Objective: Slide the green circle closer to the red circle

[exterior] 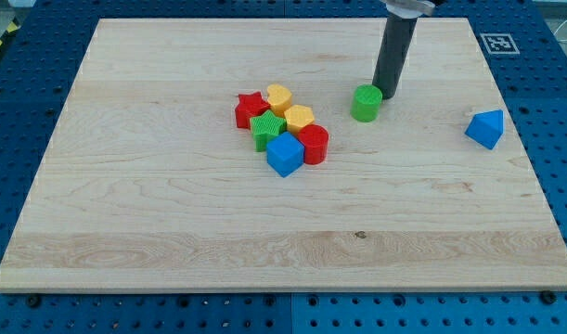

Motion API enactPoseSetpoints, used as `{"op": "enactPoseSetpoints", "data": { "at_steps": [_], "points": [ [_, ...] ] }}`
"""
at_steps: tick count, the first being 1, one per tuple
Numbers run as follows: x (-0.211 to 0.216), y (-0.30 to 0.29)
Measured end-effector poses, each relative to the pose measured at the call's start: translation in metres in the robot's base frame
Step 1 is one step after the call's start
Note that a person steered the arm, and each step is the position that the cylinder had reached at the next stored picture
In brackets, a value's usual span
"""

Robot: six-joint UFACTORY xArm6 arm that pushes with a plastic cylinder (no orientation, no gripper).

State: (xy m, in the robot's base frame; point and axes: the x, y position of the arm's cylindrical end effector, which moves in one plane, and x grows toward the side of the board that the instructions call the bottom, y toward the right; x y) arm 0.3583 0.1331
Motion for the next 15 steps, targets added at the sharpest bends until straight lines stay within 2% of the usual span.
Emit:
{"op": "enactPoseSetpoints", "data": {
  "at_steps": [4, 6, 7, 9, 12, 15],
  "points": [
    [0.032, -0.023],
    [0.041, 0.014],
    [0.045, 0.014],
    [0.013, 0.003],
    [0.039, 0.002],
    [0.040, -0.008]
  ]
}}
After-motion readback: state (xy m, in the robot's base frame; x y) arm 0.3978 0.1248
